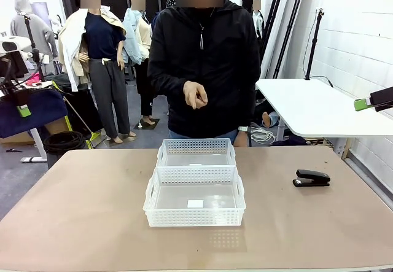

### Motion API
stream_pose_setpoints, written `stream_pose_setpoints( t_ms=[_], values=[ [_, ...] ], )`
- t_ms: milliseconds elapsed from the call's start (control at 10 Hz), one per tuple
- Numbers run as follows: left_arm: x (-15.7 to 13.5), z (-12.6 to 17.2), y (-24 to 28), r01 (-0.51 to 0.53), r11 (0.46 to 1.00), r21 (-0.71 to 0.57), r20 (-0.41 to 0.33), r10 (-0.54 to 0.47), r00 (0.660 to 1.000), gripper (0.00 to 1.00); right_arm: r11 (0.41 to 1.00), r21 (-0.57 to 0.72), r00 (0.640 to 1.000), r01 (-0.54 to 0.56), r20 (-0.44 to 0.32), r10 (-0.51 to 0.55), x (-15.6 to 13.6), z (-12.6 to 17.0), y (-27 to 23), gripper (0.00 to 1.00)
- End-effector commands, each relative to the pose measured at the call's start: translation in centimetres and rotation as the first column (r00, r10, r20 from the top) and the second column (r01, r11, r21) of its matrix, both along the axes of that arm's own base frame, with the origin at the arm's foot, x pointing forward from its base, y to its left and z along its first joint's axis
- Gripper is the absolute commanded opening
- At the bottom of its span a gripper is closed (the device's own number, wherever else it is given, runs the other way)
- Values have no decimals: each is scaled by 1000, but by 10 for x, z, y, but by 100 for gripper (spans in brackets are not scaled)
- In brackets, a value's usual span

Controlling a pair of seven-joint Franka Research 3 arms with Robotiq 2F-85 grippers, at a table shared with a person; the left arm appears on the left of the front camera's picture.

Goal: Distribute items into two baskets.
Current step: Move the picked Pencil pouch towards the Organizing basket indicated by the person, stopping as directed.

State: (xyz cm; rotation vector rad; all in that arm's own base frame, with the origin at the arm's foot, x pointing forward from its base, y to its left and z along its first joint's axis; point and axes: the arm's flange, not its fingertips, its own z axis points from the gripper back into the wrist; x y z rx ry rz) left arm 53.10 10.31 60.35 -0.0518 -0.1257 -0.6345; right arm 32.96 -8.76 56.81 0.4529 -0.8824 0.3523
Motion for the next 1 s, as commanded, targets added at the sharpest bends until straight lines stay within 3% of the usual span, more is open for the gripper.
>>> stream_pose_setpoints(
  t_ms=[0,900],
  values=[
    [1,2,0,-11,1000,2,16,11,1000,0,1000,8,1000,-7,-2,7,1,-1,1,100],
    [1,2,0,-11,1000,2,16,11,1000,0,1000,8,1000,-7,-2,7,1,-1,1,100]
  ],
)
